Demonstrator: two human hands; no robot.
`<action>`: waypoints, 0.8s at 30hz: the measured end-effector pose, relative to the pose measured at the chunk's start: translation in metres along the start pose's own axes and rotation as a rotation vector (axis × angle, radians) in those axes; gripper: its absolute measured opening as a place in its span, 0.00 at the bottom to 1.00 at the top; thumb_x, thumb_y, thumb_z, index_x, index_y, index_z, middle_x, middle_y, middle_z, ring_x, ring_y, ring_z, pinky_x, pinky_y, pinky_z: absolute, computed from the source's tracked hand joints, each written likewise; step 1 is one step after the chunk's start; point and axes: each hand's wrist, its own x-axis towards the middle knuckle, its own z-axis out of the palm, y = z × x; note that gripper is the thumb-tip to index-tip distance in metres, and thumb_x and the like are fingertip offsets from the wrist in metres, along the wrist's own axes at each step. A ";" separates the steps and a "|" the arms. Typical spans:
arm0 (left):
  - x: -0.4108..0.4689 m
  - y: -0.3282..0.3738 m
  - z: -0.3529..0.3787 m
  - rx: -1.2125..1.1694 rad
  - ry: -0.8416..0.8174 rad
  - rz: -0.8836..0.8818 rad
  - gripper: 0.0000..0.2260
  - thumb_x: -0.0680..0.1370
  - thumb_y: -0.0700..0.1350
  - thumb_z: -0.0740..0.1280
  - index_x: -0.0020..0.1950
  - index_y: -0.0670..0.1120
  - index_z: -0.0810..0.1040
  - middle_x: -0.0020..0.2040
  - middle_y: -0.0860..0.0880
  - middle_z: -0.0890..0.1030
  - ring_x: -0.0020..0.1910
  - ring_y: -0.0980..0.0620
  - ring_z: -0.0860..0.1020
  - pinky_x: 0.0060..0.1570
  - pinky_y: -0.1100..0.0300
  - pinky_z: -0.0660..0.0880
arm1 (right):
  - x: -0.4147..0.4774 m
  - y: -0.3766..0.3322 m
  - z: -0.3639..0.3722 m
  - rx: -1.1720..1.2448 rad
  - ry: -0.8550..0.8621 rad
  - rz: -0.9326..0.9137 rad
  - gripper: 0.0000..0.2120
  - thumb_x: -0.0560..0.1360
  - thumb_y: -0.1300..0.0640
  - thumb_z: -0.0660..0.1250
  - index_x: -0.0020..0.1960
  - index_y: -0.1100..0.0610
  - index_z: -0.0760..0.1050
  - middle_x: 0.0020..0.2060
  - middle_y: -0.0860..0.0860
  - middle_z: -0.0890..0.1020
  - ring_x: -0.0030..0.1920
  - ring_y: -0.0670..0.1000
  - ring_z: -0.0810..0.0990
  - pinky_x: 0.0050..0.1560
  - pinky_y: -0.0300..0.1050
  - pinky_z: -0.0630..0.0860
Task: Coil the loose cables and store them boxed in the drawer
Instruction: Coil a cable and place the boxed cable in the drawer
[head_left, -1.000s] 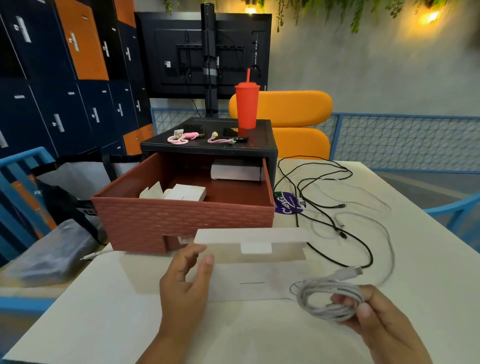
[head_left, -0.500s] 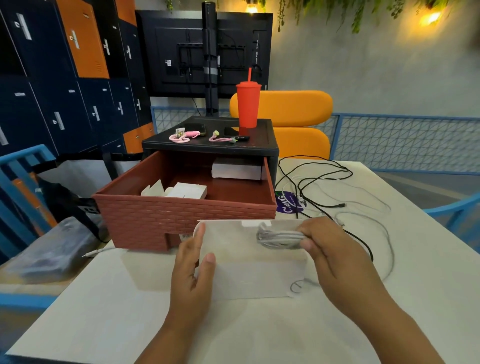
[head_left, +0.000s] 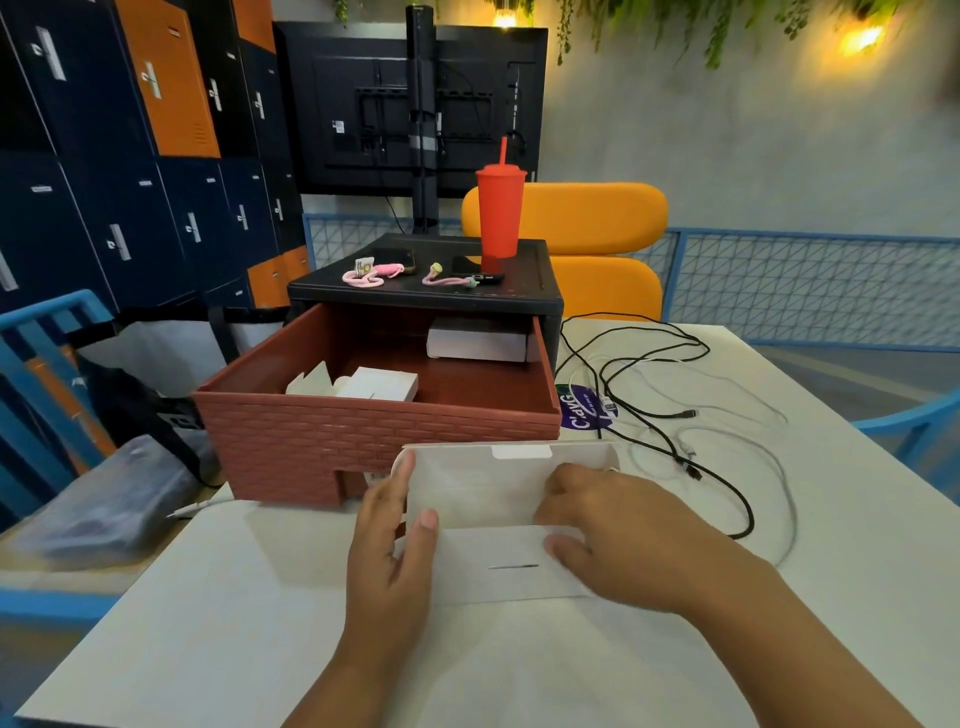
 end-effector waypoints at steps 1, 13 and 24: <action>0.000 0.001 0.000 0.000 0.001 -0.005 0.20 0.74 0.49 0.58 0.64 0.64 0.64 0.57 0.81 0.66 0.62 0.76 0.63 0.52 0.82 0.62 | -0.003 -0.003 0.000 -0.005 -0.014 0.006 0.16 0.78 0.48 0.56 0.63 0.48 0.71 0.59 0.47 0.69 0.56 0.53 0.73 0.53 0.45 0.70; 0.001 0.004 -0.002 -0.094 0.016 -0.073 0.19 0.72 0.55 0.62 0.63 0.65 0.66 0.56 0.77 0.69 0.59 0.72 0.69 0.48 0.81 0.66 | -0.030 0.018 0.039 0.325 0.401 0.151 0.15 0.72 0.49 0.60 0.59 0.43 0.68 0.47 0.38 0.77 0.50 0.36 0.72 0.49 0.22 0.67; -0.001 0.002 -0.005 -0.096 0.005 -0.097 0.24 0.68 0.50 0.68 0.61 0.67 0.66 0.63 0.54 0.74 0.58 0.66 0.73 0.45 0.78 0.69 | -0.039 0.032 0.077 0.427 0.473 0.449 0.33 0.69 0.78 0.54 0.66 0.50 0.70 0.55 0.40 0.76 0.67 0.48 0.68 0.59 0.23 0.55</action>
